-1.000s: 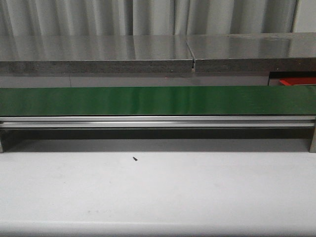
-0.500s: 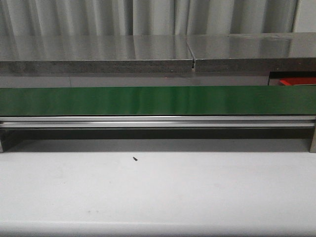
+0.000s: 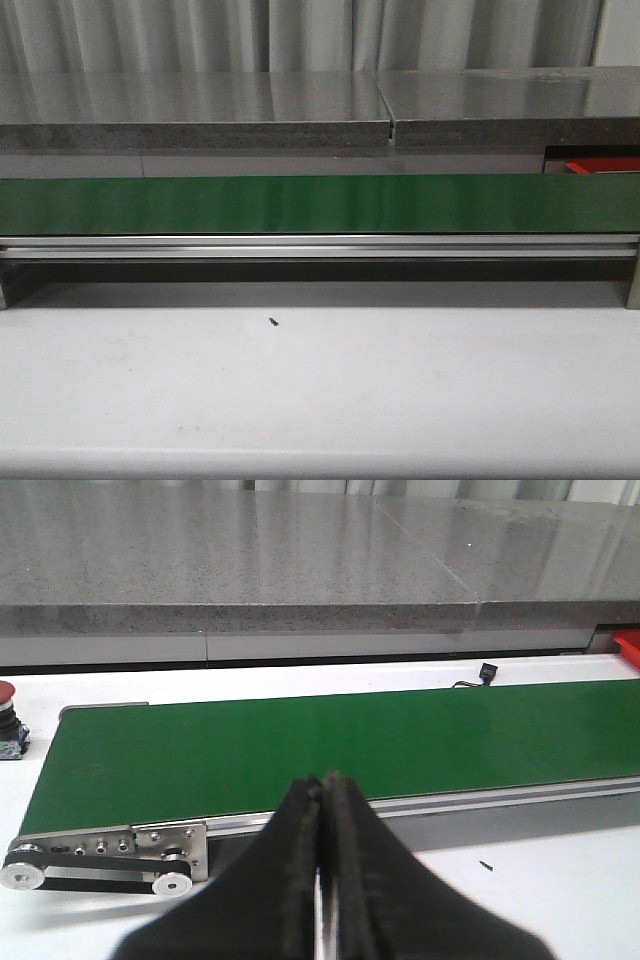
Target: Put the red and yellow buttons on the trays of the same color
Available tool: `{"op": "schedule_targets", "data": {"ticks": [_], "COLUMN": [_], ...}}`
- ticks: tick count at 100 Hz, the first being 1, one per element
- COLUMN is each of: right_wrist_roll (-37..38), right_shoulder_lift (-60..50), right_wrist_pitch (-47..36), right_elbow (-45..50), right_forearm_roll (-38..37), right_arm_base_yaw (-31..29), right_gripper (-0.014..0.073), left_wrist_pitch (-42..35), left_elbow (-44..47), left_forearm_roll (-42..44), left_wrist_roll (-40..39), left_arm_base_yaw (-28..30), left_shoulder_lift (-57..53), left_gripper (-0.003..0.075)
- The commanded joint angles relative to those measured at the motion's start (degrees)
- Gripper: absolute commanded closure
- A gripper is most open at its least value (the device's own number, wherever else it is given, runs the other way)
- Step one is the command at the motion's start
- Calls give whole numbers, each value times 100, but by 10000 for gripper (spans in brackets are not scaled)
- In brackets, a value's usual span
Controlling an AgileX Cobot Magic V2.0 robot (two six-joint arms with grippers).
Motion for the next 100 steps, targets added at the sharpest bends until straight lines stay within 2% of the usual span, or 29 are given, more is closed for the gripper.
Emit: {"op": "schedule_targets", "data": {"ticks": [1, 12, 19, 45, 100], "right_wrist_roll": [-137, -145, -145, -145, -145], "right_shoulder_lift": [-395, -702, -864, -1285, -1252], "right_wrist_pitch": [-173, -181, -181, -374, -339], "right_elbow": [-64, 128, 247, 664, 669], "right_forearm_roll": [24, 24, 24, 24, 24], "right_arm_base_yaw": [229, 385, 405, 405, 405], "right_gripper": [87, 149, 239, 715, 710], "left_wrist_pitch": [-385, -385, -385, -385, -385], "left_elbow": [-153, -153, -153, -153, -153], "left_forearm_roll": [-152, -152, -152, -152, -152], "left_wrist_roll": [-13, -13, -13, -13, -13], "left_arm_base_yaw": [-51, -51, -51, -51, -51], "left_shoulder_lift": [35, 35, 35, 35, 35], "left_gripper": [739, 739, 739, 739, 739]}}
